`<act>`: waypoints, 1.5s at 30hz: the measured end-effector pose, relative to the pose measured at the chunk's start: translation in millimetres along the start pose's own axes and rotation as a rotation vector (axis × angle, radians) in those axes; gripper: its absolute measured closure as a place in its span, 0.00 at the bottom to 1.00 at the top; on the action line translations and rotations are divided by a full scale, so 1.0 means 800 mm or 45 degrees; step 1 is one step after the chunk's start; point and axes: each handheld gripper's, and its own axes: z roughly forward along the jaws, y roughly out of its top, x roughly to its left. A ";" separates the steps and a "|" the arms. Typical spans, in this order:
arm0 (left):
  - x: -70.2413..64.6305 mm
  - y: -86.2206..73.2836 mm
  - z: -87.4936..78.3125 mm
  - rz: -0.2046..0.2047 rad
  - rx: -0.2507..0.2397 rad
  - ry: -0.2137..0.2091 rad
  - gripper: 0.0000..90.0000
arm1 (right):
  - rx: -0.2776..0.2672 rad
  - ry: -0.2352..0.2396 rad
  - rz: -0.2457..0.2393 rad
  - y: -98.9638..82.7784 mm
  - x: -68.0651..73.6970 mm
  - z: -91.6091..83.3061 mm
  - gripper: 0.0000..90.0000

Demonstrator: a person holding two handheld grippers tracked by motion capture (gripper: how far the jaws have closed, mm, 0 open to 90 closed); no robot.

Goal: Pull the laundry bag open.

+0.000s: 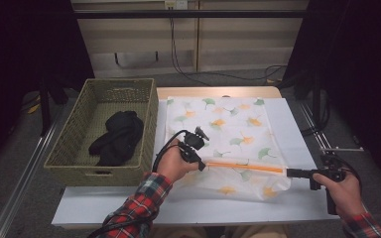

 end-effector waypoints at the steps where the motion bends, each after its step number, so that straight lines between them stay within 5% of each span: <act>1: 0.000 0.000 0.000 -0.003 0.008 0.010 1.00 | 0.003 0.002 0.003 0.000 0.001 0.000 0.97; 13: 0.009 -0.008 -0.008 -0.036 -0.007 0.015 1.00 | 0.007 -0.026 -0.010 0.000 -0.002 -0.001 0.97; 15: 0.009 -0.009 -0.008 -0.032 0.005 0.049 1.00 | 0.005 -0.027 -0.010 0.000 -0.002 -0.001 0.97; 38: 0.018 -0.011 -0.018 -0.070 -0.001 0.032 1.00 | -0.013 -0.064 0.000 0.003 -0.006 -0.006 0.97; 45: 0.025 -0.016 -0.026 -0.099 -0.002 0.074 1.00 | -0.021 -0.093 -0.004 0.003 -0.010 -0.011 0.97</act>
